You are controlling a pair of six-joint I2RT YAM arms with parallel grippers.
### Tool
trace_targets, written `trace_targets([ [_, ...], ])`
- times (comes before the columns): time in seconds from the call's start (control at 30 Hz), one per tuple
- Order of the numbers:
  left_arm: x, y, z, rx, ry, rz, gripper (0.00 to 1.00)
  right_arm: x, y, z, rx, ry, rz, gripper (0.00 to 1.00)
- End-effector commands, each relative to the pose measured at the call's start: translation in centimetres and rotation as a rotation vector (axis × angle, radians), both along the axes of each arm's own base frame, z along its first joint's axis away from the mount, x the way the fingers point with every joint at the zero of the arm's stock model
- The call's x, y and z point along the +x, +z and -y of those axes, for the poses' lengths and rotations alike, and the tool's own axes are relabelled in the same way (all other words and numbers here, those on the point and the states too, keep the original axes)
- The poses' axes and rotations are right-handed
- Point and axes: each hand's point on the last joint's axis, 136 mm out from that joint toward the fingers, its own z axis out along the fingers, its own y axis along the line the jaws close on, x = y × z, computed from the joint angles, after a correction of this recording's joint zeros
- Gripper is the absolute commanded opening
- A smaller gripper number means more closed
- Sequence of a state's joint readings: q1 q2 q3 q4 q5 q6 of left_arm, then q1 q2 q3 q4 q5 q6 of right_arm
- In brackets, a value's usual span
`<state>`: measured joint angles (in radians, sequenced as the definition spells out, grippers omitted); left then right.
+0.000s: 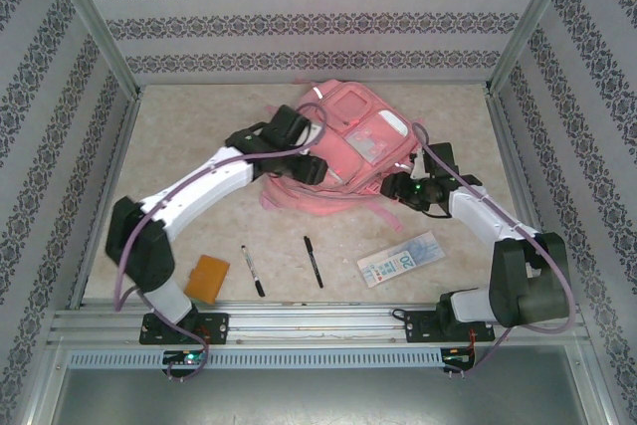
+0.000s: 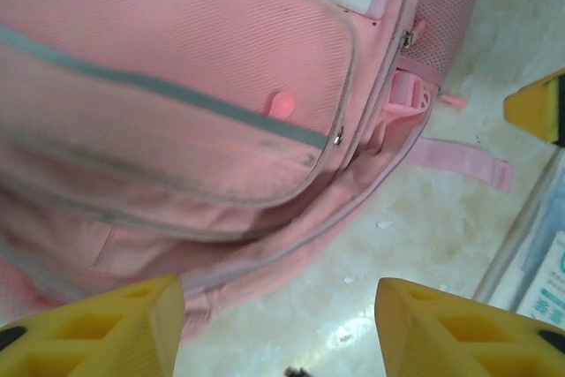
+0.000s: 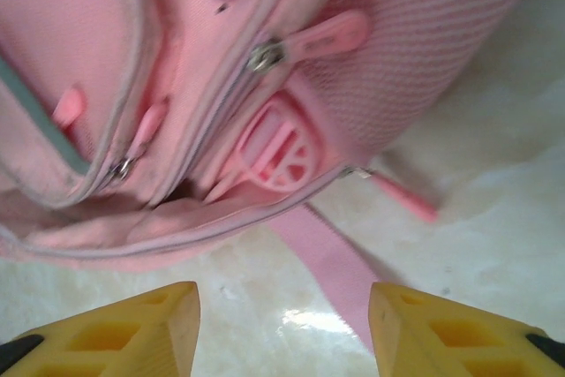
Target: Pack the student bag
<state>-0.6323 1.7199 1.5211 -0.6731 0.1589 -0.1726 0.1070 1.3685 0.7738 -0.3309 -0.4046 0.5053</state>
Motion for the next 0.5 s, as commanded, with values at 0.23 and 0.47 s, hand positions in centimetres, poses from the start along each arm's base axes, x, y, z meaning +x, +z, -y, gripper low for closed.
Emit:
trace_targets([
  [0.23, 3.2, -3.5, 3.3, 0.187, -0.126, 0.025, 0.65, 5.3, 2.3, 1.9, -0.089, 0.092, 0.146, 0.55],
  [0.47, 4.6, -7.6, 2.5, 0.331, -0.118, 0.016, 0.7, 6.3, 2.8, 1.5, -0.04, 0.095, 0.119, 0.55],
])
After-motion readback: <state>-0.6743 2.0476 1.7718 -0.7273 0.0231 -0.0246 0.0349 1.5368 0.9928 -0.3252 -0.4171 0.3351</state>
